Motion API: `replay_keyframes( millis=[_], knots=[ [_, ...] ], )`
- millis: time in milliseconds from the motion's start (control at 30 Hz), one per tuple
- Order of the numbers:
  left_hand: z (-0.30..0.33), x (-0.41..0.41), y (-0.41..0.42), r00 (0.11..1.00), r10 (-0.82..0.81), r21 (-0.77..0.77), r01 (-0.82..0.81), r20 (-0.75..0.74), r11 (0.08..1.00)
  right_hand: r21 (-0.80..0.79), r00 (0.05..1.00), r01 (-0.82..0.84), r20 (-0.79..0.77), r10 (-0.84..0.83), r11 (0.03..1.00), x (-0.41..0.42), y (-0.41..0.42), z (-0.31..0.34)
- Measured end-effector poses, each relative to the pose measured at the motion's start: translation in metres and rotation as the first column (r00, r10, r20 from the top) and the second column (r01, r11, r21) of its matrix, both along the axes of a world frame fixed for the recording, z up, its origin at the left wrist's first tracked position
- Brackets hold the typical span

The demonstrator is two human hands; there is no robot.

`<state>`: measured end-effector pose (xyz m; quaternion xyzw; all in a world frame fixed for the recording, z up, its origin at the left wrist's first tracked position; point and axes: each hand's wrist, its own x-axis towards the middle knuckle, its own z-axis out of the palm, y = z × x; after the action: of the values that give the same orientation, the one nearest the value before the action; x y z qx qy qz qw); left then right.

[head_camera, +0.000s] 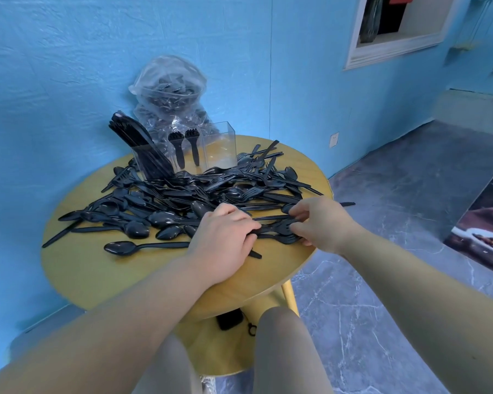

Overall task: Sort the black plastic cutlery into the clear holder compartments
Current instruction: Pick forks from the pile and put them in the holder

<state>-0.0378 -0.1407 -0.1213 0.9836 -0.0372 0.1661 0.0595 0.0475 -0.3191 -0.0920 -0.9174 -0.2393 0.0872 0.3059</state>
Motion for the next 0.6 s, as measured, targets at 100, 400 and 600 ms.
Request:
replay_keyframes(
  millis=[100,400,600],
  knots=[
    [0.003,0.002,0.001,0.999,0.018,0.015,-0.018,-0.029,1.0,0.036,1.0,0.008,-0.022,-0.007,0.999,0.001,0.002,0.0],
    [0.01,0.009,0.004,0.996,0.037,-0.003,-0.037,-0.087,0.999,0.105,1.0,0.028,0.007,-0.029,0.994,0.005,-0.003,-0.007],
    [0.016,0.011,0.003,0.999,0.019,-0.03,-0.02,-0.03,0.999,0.204,0.99,0.069,0.11,-0.093,0.977,0.007,-0.005,-0.003]
  ],
)
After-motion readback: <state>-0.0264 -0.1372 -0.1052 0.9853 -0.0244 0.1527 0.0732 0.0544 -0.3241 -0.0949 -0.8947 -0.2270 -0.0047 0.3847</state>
